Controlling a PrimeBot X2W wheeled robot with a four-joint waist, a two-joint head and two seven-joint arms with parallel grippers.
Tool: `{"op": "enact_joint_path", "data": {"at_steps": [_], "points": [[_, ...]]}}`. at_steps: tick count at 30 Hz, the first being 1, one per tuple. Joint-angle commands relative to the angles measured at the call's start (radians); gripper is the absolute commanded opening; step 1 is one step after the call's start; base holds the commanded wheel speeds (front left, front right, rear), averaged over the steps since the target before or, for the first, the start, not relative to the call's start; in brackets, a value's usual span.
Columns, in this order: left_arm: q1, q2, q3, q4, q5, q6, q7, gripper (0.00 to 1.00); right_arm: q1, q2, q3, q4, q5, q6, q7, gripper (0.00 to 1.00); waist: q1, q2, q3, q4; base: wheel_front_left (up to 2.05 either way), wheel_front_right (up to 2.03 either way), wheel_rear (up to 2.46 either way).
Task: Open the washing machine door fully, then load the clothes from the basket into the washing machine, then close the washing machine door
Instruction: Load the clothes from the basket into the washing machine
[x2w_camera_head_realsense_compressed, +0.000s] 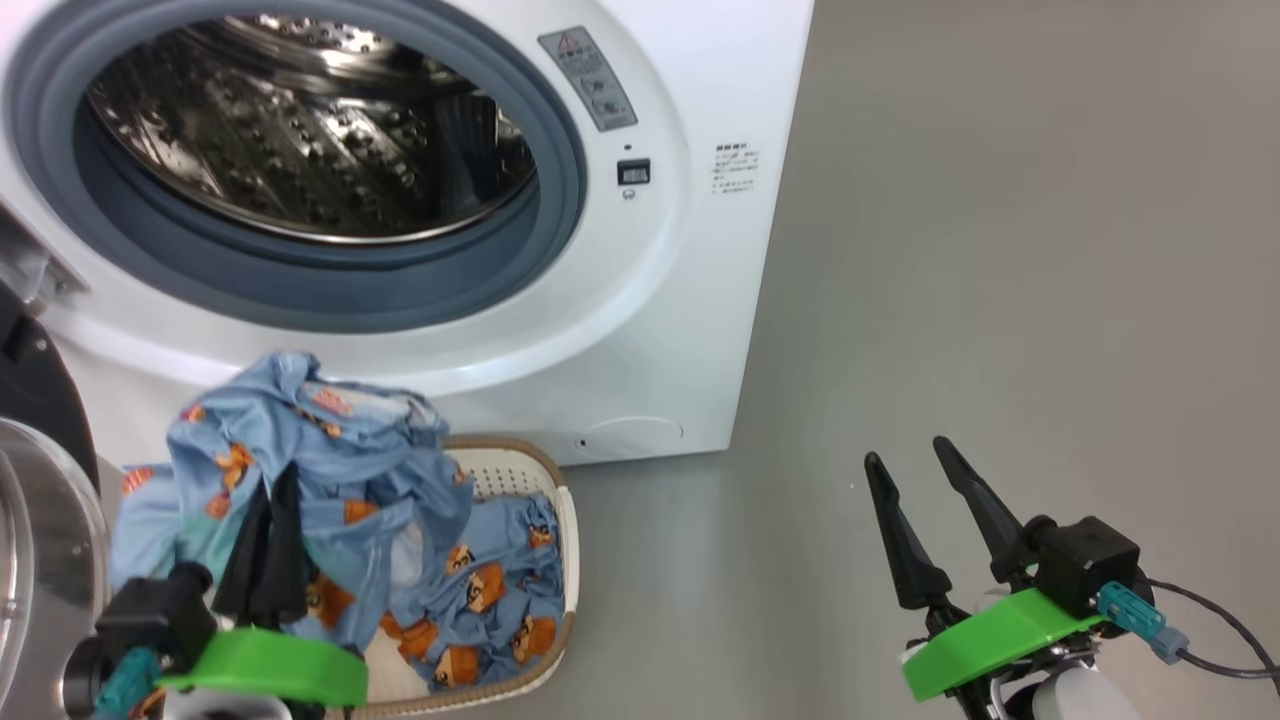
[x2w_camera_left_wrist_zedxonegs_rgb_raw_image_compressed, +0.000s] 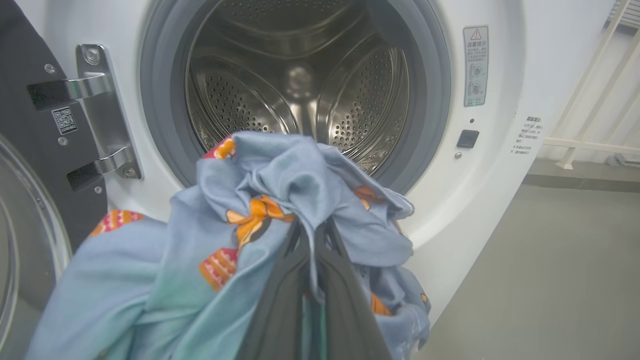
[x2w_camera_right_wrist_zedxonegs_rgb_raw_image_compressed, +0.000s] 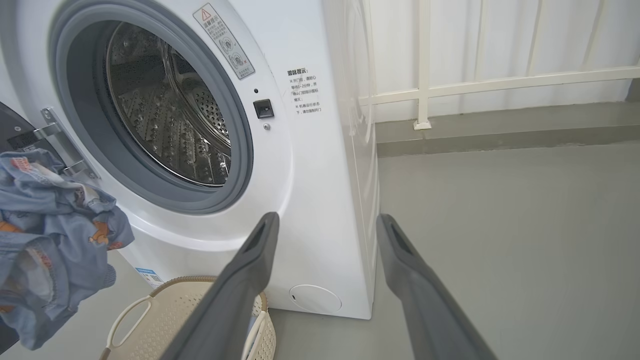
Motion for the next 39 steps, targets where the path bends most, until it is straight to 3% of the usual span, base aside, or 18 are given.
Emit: {"op": "enact_joint_path", "data": {"at_steps": [1,18,39], "points": [[0.021,0.019,0.039,-0.043,0.023,0.005,-0.006,0.0,0.012,0.002,0.014,-0.033,-0.013,0.003,-0.005,1.0,0.0,0.0,-0.036,-0.006,0.0,0.0,0.0],[0.161,0.01,0.056,-0.102,0.038,0.035,-0.006,0.0,0.073,0.002,-0.032,-0.07,-0.07,0.003,-0.005,1.0,0.0,0.0,-0.118,-0.024,0.0,0.0,0.0],[0.124,0.008,0.039,-0.09,0.002,0.031,-0.006,0.0,0.07,0.002,-0.039,-0.093,-0.076,0.003,-0.005,1.0,0.0,0.0,-0.053,-0.035,0.0,0.0,0.0]]}}
